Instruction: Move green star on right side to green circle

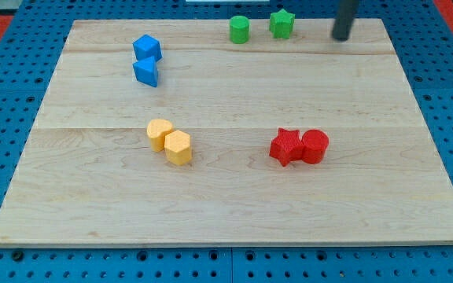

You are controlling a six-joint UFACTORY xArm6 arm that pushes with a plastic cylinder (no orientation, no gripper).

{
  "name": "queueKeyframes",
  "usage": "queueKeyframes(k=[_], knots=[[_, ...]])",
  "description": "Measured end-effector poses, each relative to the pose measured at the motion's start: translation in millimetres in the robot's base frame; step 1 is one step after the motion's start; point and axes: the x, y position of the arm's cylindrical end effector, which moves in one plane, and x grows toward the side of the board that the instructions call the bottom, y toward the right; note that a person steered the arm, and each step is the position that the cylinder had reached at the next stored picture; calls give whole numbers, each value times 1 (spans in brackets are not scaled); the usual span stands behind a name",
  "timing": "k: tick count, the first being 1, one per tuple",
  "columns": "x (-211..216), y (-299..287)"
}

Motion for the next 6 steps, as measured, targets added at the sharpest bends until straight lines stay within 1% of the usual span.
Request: queueKeyframes(k=[1,2,4,5,6], knots=[[-8,-1],[-9,-52],[-8,-78],[-5,-116],[8,-123]])
